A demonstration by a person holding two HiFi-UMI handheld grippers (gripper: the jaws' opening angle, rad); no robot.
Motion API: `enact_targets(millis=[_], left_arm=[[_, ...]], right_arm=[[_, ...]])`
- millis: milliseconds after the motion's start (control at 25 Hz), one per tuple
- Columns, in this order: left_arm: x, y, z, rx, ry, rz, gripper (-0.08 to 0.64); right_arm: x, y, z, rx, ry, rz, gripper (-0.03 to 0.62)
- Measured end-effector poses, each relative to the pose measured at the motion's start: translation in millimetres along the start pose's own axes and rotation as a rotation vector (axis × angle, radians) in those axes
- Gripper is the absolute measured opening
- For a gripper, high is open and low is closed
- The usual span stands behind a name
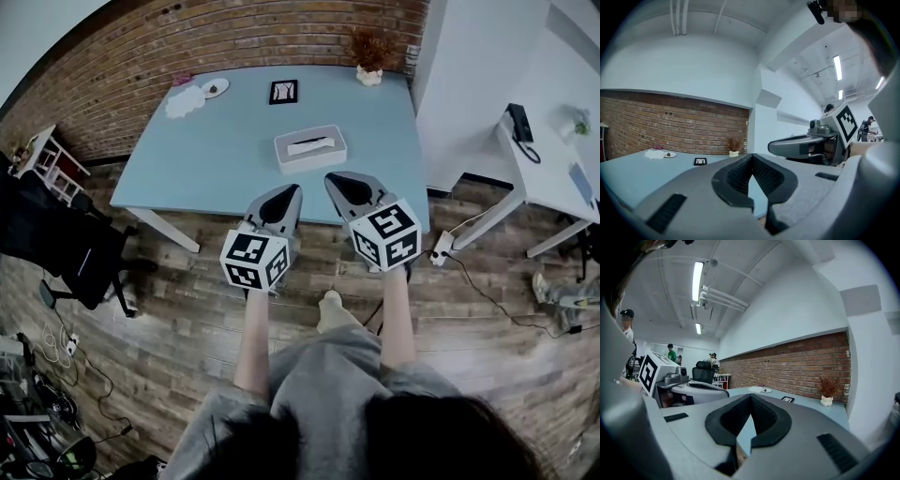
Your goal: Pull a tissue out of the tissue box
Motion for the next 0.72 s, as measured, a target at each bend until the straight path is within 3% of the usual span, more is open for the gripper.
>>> enact_targets(millis=[360, 720], left_arm=[[-32.9, -19.3, -50.8, -0.04, 0.011, 0.017, 0.003], [-67.3, -39.5, -98.9, -0.088, 0.063, 0.085, 0.003]], right_arm=[[56.6, -15.5, -38.4, -0.026, -0.017, -0.026, 0.0], [111.4, -33.4, -80.3, -0.107, 0.001, -0.045, 0.0]])
Point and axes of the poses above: the fingertips, and each gripper's own axes: z backward along the fingers, x to its right, y out of its top, the point moved 2 cm from there along z, backward along the fingers, and after that the axes turned 7 degrees about x, right-handed, at the moved point
